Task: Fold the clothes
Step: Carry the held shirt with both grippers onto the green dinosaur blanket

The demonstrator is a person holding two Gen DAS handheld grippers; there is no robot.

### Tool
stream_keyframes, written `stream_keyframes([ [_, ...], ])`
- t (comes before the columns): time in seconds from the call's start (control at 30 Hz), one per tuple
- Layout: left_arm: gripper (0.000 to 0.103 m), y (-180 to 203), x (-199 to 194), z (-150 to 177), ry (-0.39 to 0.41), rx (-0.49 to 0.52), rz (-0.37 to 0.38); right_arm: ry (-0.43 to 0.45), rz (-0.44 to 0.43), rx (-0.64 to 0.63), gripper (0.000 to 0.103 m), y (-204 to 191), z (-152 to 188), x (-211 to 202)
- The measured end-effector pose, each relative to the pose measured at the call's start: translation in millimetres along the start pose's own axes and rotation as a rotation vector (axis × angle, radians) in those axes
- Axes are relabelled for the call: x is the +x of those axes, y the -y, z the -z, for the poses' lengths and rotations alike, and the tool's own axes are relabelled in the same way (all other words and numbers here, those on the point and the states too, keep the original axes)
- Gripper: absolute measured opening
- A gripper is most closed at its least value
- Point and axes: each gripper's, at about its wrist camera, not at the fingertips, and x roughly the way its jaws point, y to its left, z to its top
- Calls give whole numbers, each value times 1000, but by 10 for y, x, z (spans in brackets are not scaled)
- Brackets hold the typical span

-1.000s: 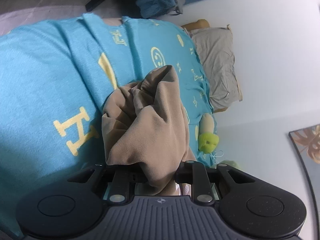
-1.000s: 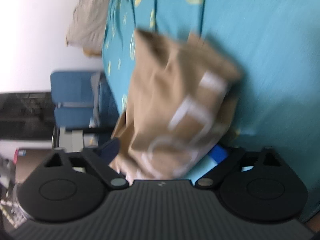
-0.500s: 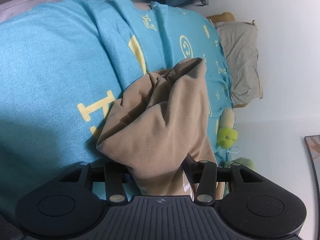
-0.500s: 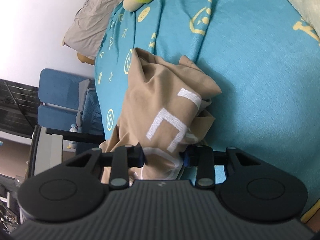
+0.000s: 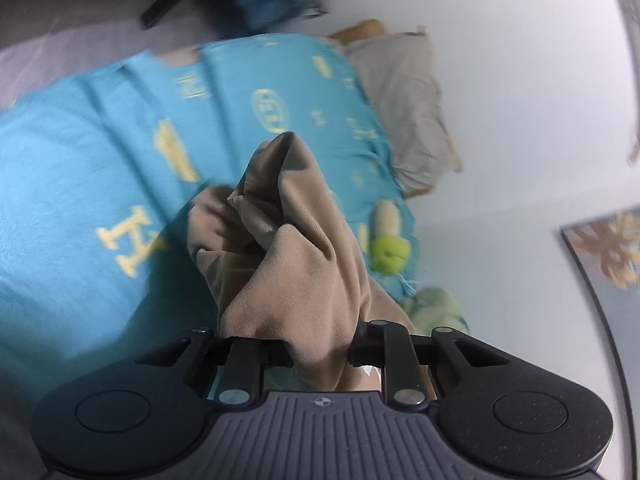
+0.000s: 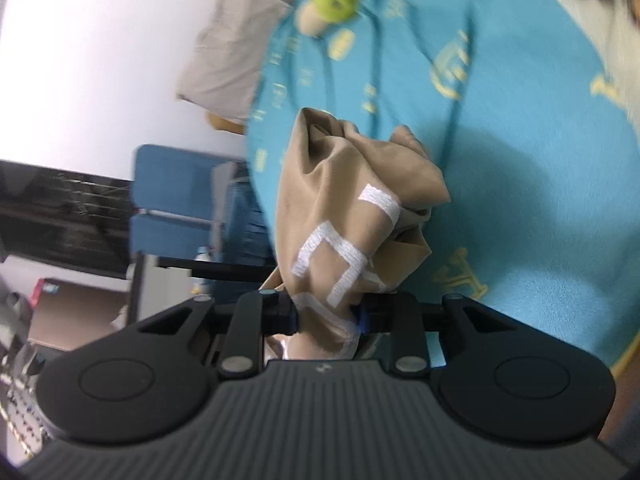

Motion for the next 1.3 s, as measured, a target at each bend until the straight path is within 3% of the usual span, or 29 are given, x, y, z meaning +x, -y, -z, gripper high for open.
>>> stream_keyframes([
  [0.17, 22, 826, 49, 217, -76, 8, 46, 62, -49, -12, 30, -348, -322, -687],
  [0.3, 23, 1632, 356, 523, -157, 86, 88, 148, -71, -11, 30, -477, -732, -1303],
  [0.57, 23, 3292, 1653, 1294, -319, 193, 176, 372, -74, -9, 30, -540, -2172, -2460],
  [0.73, 23, 4240, 2446, 1803, -403, 231, 287, 509, -67, -82, 30, -749, -3077, -3081],
  [0.87, 23, 4822, 2908, 2075, -431, 283, 392, 631, -58, -186, 30, -920, -3538, -3433],
  [0.97, 24, 4865, 3145, 2262, -441, 357, 443, 688, -54, -234, 30, -862, -3663, -3491],
  [1.07, 25, 4532, 3338, 2452, -479, 392, 432, 711, -14, -242, 30, -598, -3694, -3398],
  [1.3, 25, 3489, 3427, 2799, -566, 418, 368, 655, 68, -148, 30, 323, -3005, -3283],
])
